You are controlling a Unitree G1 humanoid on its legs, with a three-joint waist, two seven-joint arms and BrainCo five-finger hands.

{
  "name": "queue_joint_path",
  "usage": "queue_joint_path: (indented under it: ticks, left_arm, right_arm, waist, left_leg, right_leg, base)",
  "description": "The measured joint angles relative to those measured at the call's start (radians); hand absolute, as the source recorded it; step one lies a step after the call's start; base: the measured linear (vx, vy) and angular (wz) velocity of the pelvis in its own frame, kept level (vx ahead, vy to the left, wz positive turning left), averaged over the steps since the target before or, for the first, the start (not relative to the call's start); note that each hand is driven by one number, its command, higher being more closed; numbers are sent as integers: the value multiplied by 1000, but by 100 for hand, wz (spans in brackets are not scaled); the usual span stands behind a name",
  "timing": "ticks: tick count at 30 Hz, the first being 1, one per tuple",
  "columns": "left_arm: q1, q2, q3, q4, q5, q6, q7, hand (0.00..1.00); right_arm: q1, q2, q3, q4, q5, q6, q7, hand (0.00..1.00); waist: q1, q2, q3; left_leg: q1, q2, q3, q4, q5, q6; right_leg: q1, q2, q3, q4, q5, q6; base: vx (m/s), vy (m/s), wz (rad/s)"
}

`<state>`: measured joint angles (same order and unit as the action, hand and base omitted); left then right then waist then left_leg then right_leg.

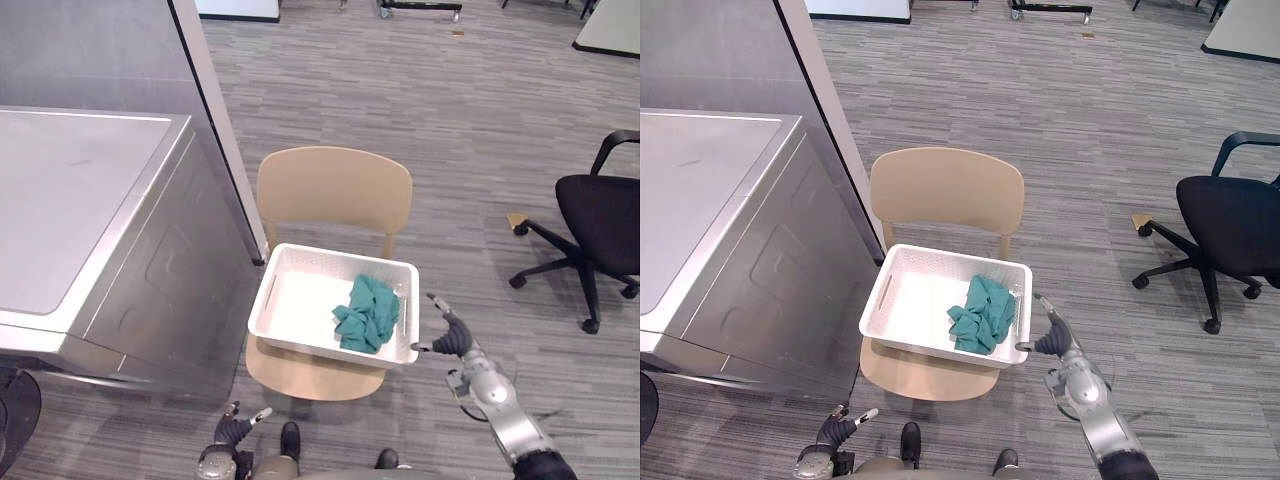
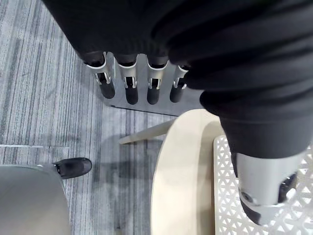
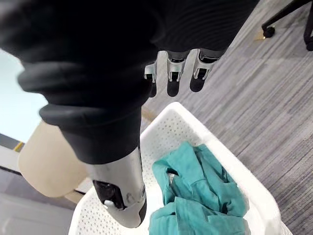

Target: Pick up the laundry basket with both hands and put the clothes into the washing machine.

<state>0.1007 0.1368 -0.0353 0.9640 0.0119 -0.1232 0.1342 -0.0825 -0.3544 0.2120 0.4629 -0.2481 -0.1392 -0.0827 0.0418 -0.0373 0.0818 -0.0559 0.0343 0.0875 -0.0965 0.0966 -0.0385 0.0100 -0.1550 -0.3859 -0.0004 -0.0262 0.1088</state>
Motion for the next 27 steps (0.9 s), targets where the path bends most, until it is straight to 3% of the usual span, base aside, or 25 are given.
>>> queue_joint_path:
  ticks: [5,11,13,19,24,25,26,27]
  left_arm:
    - [-9,-12,-6,-23,-3,-13,1,0]
    - [-67,-12,7,-52,-61,-35,23,0]
    - [-108,-12,7,-52,-85,-47,30,0]
    - [-151,-10,8,-72,-135,-64,52,0]
    - [-193,-17,-6,-71,-159,-79,67,0]
    - [-207,-18,-16,-71,-160,-80,70,0]
    - [-212,-20,-19,-73,-160,-80,72,0]
    - [-215,-21,-24,-73,-163,-81,74,0]
  right_arm:
    - [-237,0,86,162,-49,11,-4,0]
    - [-576,-20,162,398,-77,27,-23,0]
    - [-675,-58,193,485,-78,31,-34,0]
    - [-867,-145,242,583,-99,34,-53,0]
    - [-933,-164,276,706,-109,43,-72,0]
    - [-953,-164,276,730,-129,66,-76,0]
    - [-964,-164,276,736,-144,78,-80,100]
    - [-970,-164,275,742,-147,82,-84,100]
  waist:
    - [15,22,46]
    - [46,32,188]
    - [82,36,240]
    - [112,60,342]
    - [142,76,370]
    - [145,79,371]
    - [145,79,372]
    - [145,80,372]
  left_leg:
    - [-24,1,-2,0,2,1]
    - [-128,-1,-30,2,50,11]
    - [-186,0,-43,40,52,11]
    - [-305,-5,-83,96,56,17]
    - [-376,-6,-114,93,78,13]
    - [-392,-4,-121,86,88,12]
    - [-395,-3,-125,74,99,11]
    - [-398,-3,-129,66,104,8]
  right_leg:
    - [-22,3,1,-5,18,-4]
    - [-115,-1,-25,14,45,-11]
    - [-166,-11,-26,55,44,-12]
    - [-279,-36,-46,147,21,-24]
    - [-356,-42,-59,195,0,-30]
    - [-376,-43,-68,210,-7,-34]
    - [-387,-45,-72,219,-11,-36]
    - [-393,-46,-74,226,-14,-38]
  base:
    - [-37,15,-1]
    - [-93,34,15]
    - [-67,38,18]
    - [-62,17,16]
    - [-43,-29,16]
    - [-27,-52,14]
    - [-17,-57,15]
    - [-12,-49,13]
